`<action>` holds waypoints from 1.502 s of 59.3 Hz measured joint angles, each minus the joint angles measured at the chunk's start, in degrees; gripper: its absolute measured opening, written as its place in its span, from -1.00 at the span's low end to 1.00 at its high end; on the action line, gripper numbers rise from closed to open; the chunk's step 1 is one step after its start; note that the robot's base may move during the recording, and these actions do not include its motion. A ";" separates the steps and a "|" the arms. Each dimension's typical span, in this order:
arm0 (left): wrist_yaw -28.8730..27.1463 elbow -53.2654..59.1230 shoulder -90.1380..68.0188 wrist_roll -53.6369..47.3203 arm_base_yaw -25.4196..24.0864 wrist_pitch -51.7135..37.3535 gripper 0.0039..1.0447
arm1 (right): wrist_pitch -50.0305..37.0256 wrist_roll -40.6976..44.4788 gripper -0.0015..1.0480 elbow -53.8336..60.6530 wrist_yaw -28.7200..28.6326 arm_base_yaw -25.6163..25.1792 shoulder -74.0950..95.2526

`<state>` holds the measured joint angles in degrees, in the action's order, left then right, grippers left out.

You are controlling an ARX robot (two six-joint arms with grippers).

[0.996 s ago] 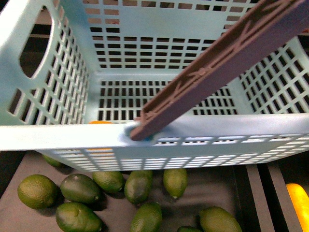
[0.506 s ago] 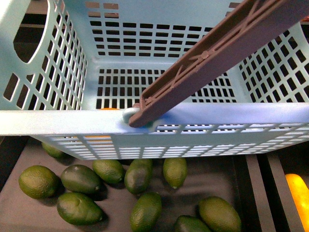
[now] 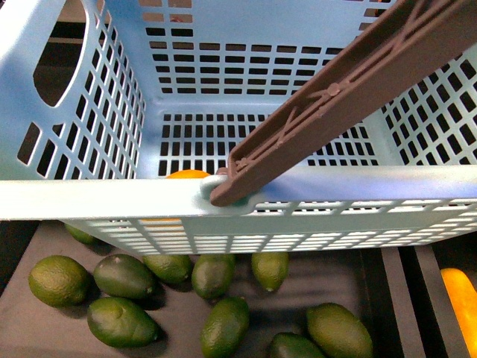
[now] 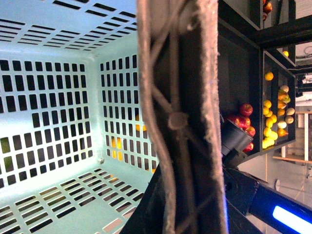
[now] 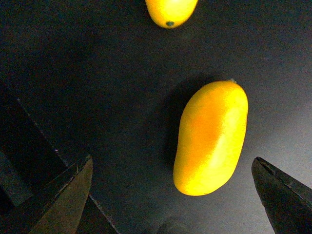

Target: Pick lemon and mango into basket

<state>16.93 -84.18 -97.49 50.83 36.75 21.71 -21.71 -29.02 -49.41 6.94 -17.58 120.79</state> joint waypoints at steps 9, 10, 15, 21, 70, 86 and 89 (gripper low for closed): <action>0.35 0.00 0.00 0.04 0.00 0.00 -0.91 | -0.35 -2.73 0.83 -2.71 0.28 0.83 6.03; 0.37 0.00 0.00 0.04 0.00 0.00 -0.91 | -0.35 -2.82 0.83 -2.82 0.28 0.85 6.32; 0.46 0.00 0.00 0.04 0.00 0.00 -0.91 | -0.22 -3.39 0.83 -3.93 0.33 1.05 8.83; 0.37 0.00 0.00 0.00 0.00 0.00 -0.91 | 0.13 -3.80 0.83 -5.25 0.46 1.09 11.08; 0.26 0.00 0.00 0.04 0.00 0.00 -0.91 | 4.83 -4.17 0.83 -15.89 2.78 -1.77 21.07; 0.28 0.00 0.00 0.02 0.00 0.00 -0.91 | 5.11 -4.13 0.33 -15.47 3.45 -1.79 21.53; 0.26 0.00 0.00 0.02 0.00 0.00 -0.91 | 4.90 -4.11 0.25 -15.10 3.54 -1.84 21.33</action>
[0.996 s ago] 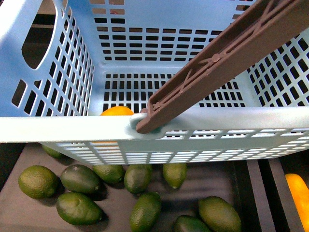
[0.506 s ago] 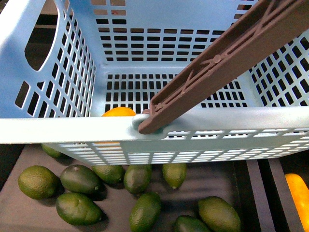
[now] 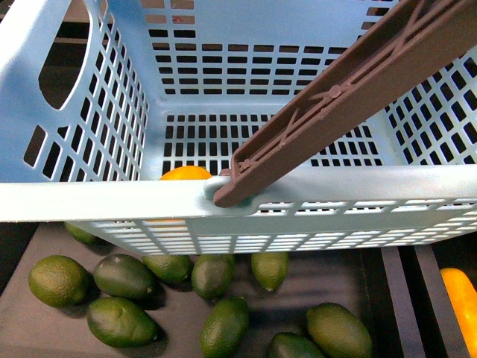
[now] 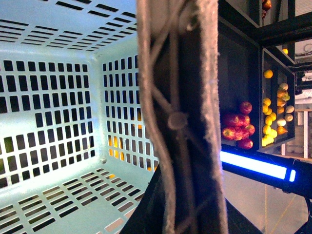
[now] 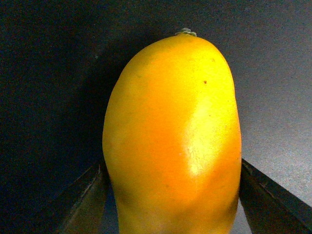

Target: Pick lemon and mango into basket

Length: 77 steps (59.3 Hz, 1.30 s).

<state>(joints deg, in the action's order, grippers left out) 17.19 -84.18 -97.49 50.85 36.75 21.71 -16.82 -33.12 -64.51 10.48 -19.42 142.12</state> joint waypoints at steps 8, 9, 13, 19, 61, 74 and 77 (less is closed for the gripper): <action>-0.07 0.00 0.00 -0.02 0.00 0.00 -0.91 | -1.46 1.64 0.13 4.24 -1.29 -0.57 -3.58; -0.04 0.00 0.00 -0.02 0.00 0.00 -0.91 | -1.90 1.99 0.13 5.07 -1.51 -0.70 -4.55; 0.02 0.00 0.00 0.02 0.00 0.00 -0.91 | -2.89 3.80 0.13 7.26 -2.16 -1.03 -7.52; -0.02 0.00 0.00 0.00 0.00 0.00 -0.91 | -3.85 7.23 0.13 11.10 -4.90 -1.90 -14.01; -0.02 0.00 0.00 0.00 0.00 0.00 -0.91 | 6.14 17.81 0.12 18.80 -18.62 7.74 -65.48; -0.02 0.00 0.00 0.00 0.00 0.00 -0.91 | 6.73 17.70 0.12 18.03 -15.69 18.60 -67.71; -0.04 0.00 0.00 0.00 0.00 0.00 -0.91 | 6.71 17.68 0.12 17.53 -14.45 21.55 -67.56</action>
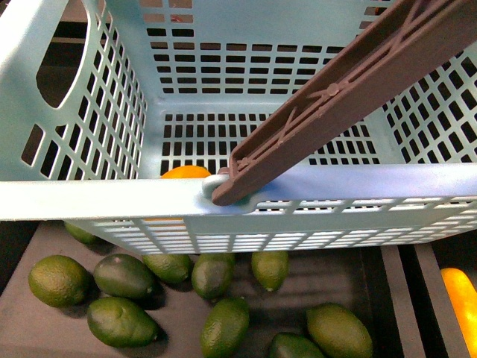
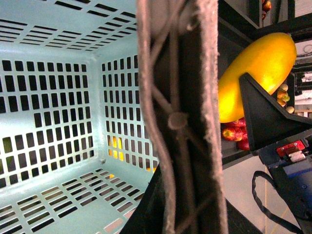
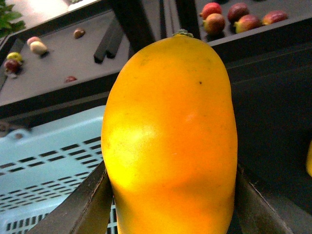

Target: Pick lemon and mango into basket

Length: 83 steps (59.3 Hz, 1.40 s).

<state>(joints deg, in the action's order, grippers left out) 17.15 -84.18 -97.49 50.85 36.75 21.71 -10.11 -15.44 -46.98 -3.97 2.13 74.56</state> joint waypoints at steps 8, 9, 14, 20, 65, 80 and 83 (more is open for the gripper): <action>0.02 0.00 0.00 0.00 0.00 0.00 -0.91 | -0.50 0.07 0.12 -2.29 2.10 6.32 1.42; 0.02 0.00 0.00 0.00 0.00 0.00 -0.91 | -0.57 0.07 0.12 -2.69 2.34 7.04 1.77; 0.15 0.00 0.00 0.02 0.00 0.00 -0.91 | -0.70 0.04 0.12 -3.85 3.39 9.81 3.78; -0.04 0.00 0.00 -0.02 0.00 0.00 -0.91 | -0.68 0.07 0.12 -3.85 4.35 11.76 5.90; -0.22 0.04 -0.13 -0.13 0.00 0.00 -0.91 | -7.98 9.42 0.50 13.27 13.92 8.39 -17.03; 0.07 0.04 -0.13 -0.02 0.00 0.00 -0.91 | -20.31 14.16 -0.26 27.06 11.02 5.18 -23.85; -0.09 0.04 -0.13 -0.07 0.00 0.00 -0.91 | -20.63 14.36 -0.40 28.65 10.51 4.72 -24.96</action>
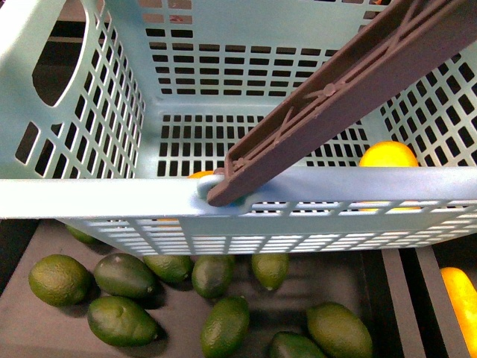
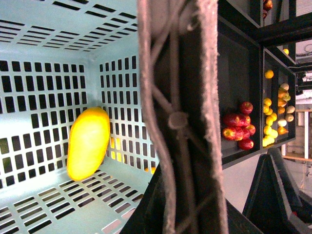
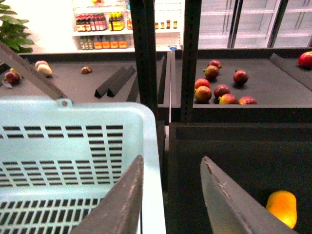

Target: Pick lemon and mango into basket

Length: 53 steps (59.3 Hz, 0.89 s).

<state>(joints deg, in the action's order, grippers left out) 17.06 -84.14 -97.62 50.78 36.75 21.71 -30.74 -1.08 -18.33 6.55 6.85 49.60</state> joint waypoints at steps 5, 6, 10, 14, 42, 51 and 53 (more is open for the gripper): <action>-0.15 0.00 0.00 0.00 0.00 0.00 -0.91 | -0.42 0.37 -0.67 2.73 -0.72 -0.87 -2.25; -0.15 0.00 0.00 0.00 0.00 0.00 -0.91 | -0.44 0.44 -0.70 3.04 -0.85 -0.98 -2.51; -0.15 0.00 0.00 -0.02 0.00 0.00 -0.91 | -0.46 0.55 -0.93 5.07 -1.51 -1.68 -4.48; -0.13 0.00 0.00 -0.02 0.00 0.00 -0.91 | -0.42 0.83 -0.96 6.67 -3.39 -2.84 -6.14; -0.22 0.00 0.00 -0.02 0.00 0.00 -0.91 | 4.68 0.87 -0.96 14.19 -6.40 -6.64 -19.02; -0.11 0.00 0.00 0.00 0.00 0.00 -0.91 | 7.06 0.85 -0.96 15.30 -6.38 -6.67 -22.49; -0.09 0.00 0.00 0.00 0.00 0.00 -0.91 | 7.63 0.87 -0.96 15.52 -6.40 -6.64 -23.23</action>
<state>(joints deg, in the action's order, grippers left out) 16.97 -84.14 -97.62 50.78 36.75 21.71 -23.11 -0.21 -2.81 0.14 0.21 26.37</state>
